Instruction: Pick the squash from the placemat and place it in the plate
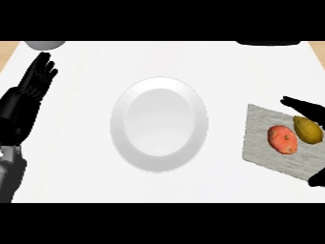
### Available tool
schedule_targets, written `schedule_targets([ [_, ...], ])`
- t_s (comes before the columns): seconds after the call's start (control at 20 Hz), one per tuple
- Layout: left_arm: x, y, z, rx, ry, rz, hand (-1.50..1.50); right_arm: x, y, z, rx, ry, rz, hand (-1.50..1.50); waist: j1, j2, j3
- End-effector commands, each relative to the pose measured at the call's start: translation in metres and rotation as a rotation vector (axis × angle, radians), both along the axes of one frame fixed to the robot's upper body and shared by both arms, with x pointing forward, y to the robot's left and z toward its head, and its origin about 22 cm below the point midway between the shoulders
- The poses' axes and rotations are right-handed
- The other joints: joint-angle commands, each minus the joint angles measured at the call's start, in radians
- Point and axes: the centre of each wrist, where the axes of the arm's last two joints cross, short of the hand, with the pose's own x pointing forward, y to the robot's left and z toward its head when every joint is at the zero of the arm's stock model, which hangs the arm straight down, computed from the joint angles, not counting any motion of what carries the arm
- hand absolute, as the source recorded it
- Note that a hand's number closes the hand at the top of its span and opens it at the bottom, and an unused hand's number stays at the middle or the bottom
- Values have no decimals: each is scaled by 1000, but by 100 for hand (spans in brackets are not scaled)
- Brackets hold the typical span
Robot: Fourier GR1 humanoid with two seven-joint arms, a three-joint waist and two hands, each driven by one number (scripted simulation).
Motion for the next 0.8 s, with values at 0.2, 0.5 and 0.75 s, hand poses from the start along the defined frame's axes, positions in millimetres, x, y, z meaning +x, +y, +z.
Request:
schedule_targets([
  [0.2, -3, -3, -3, 5, -11, -1, 0, 16, 30, 7, -201, 174, -34, -150, 12, 5, 3],
  [0.5, -7, -21, -4, -6, 1, -8, 0, 14, 29, -21, -275, 138, -86, -150, 3, 3, 4],
  [0.75, 12, -3, -10, -15, 1, -11, 0, 38, 33, -42, -367, 196, -131, -150, 7, 6, 4],
])
